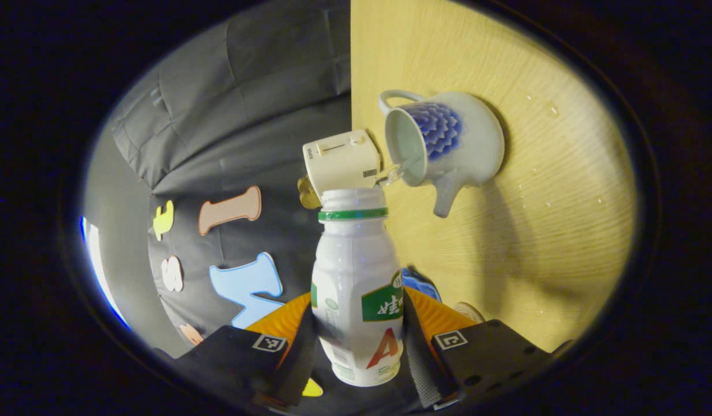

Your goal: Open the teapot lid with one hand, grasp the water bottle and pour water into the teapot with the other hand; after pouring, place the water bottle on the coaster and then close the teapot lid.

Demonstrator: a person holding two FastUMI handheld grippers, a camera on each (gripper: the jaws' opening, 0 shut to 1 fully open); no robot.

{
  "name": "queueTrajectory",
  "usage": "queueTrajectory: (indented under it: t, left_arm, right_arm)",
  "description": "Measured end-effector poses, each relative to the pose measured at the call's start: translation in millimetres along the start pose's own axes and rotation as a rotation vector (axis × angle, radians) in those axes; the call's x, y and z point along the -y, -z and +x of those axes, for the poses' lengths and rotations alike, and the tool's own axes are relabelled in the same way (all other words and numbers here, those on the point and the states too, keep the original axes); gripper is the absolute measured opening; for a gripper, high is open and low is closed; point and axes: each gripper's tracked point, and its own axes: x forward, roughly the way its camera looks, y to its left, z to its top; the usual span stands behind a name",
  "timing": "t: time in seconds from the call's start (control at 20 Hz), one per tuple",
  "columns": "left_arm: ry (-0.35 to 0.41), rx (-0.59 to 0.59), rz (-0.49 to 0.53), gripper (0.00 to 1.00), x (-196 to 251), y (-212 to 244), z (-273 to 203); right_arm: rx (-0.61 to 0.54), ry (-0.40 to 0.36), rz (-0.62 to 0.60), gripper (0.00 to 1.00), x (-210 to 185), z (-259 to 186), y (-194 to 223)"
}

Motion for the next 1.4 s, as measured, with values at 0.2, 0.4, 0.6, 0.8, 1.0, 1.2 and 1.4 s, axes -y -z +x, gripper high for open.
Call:
queueTrajectory:
  t: [0.2,0.4,0.6,0.8,1.0,1.2,1.4]
  left_arm:
    - [-0.005,0.002,0.013,0.75,-2.3,-1.8,-0.4]
    - [-0.013,0.007,0.037,0.76,-5.2,-4.1,-0.8]
    - [-0.016,0.002,0.069,0.83,-5.6,-2.6,0.1]
    - [-0.027,0.014,0.102,0.82,-8.1,-5.3,0.2]
    - [-0.040,0.018,0.131,0.82,-11.4,-6.3,0.4]
    - [-0.057,0.023,0.156,0.82,-15.5,-7.7,0.2]
    - [-0.086,0.028,0.201,0.82,-21.6,-8.9,-0.2]
  right_arm:
    - [-0.004,-0.001,-0.001,0.02,0.5,0.9,0.9]
    - [-0.005,-0.002,-0.002,0.02,0.1,0.6,0.6]
    - [-0.013,-0.010,0.008,0.02,-1.5,1.0,3.2]
    - [-0.013,-0.010,0.003,0.02,-1.2,1.5,2.8]
    - [-0.016,-0.011,0.011,0.02,-1.0,1.7,4.2]
    - [-0.017,-0.014,0.004,0.02,-2.2,2.0,4.6]
    - [-0.024,-0.010,0.006,0.02,0.1,2.2,6.6]
